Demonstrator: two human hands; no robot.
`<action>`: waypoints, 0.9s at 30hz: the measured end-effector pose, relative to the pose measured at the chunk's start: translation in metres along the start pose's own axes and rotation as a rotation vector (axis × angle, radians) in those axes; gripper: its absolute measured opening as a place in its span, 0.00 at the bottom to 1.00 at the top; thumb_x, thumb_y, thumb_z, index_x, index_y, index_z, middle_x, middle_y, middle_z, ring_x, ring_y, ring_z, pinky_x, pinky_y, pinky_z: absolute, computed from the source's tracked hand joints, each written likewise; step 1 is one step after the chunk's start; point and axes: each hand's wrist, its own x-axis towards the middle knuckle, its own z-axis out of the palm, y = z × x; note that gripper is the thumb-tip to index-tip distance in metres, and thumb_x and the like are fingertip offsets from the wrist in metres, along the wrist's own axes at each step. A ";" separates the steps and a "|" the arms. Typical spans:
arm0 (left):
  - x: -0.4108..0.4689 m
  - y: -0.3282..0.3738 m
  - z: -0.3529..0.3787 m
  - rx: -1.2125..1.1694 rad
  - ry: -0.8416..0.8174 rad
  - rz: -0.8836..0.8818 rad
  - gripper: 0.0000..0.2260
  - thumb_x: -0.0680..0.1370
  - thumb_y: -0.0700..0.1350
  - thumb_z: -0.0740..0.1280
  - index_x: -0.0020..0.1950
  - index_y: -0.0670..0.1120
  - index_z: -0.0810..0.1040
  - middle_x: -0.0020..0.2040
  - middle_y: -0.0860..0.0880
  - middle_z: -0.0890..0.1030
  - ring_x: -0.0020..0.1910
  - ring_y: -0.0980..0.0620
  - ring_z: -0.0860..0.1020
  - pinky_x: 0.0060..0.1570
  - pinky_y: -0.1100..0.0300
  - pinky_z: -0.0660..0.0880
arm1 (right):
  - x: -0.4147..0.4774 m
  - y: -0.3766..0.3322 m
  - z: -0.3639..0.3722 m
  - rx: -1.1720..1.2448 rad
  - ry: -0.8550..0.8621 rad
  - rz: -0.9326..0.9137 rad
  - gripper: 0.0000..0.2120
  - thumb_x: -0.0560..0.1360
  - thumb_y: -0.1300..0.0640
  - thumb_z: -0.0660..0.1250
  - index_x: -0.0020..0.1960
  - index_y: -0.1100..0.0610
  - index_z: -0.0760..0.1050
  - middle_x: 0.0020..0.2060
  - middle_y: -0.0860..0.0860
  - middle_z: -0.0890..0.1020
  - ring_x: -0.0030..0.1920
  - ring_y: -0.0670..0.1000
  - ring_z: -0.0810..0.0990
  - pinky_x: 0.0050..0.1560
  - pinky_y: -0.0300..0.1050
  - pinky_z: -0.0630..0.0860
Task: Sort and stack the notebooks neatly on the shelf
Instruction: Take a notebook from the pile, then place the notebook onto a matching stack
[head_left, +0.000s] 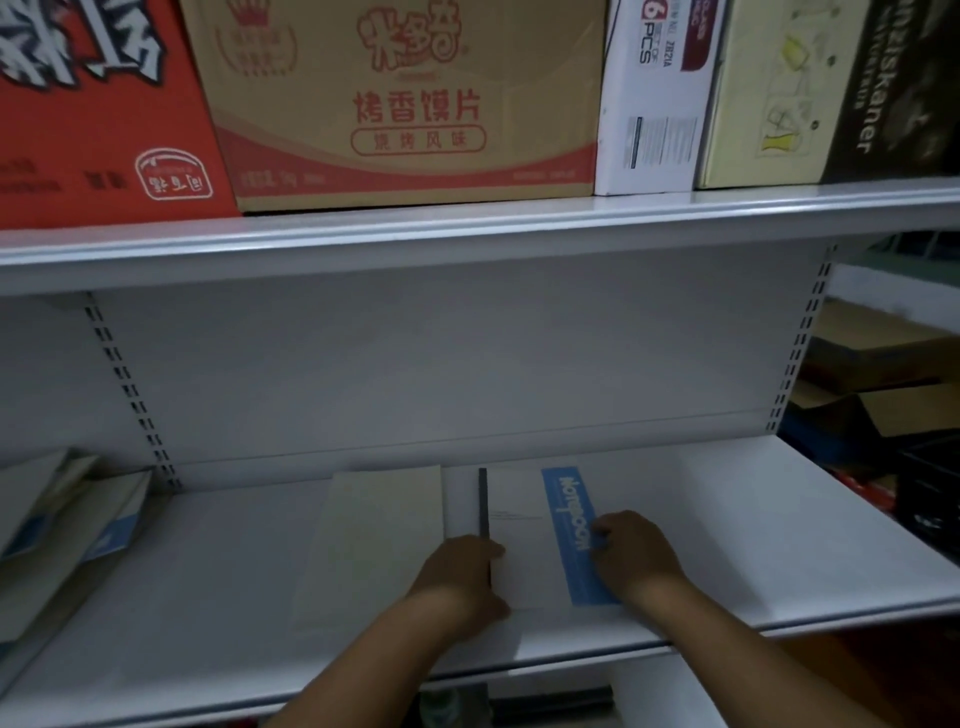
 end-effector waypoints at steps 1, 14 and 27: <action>-0.001 0.000 -0.001 -0.009 0.002 0.001 0.33 0.74 0.49 0.69 0.75 0.50 0.57 0.75 0.50 0.59 0.74 0.52 0.59 0.71 0.62 0.55 | -0.001 0.000 0.000 0.021 -0.001 0.012 0.17 0.75 0.62 0.60 0.64 0.56 0.74 0.63 0.54 0.75 0.61 0.53 0.75 0.57 0.37 0.71; -0.063 -0.113 -0.103 0.244 0.186 -0.029 0.30 0.78 0.60 0.55 0.77 0.51 0.50 0.78 0.50 0.44 0.77 0.52 0.41 0.74 0.56 0.44 | -0.013 -0.139 0.030 -0.229 -0.026 -0.510 0.27 0.79 0.49 0.57 0.75 0.50 0.54 0.77 0.51 0.50 0.76 0.50 0.51 0.74 0.43 0.51; -0.205 -0.366 -0.184 0.122 0.524 -0.265 0.23 0.80 0.54 0.57 0.73 0.48 0.63 0.76 0.48 0.57 0.76 0.50 0.54 0.72 0.62 0.53 | -0.083 -0.405 0.186 0.100 -0.232 -0.569 0.17 0.79 0.50 0.58 0.66 0.53 0.71 0.64 0.51 0.75 0.62 0.50 0.74 0.55 0.36 0.68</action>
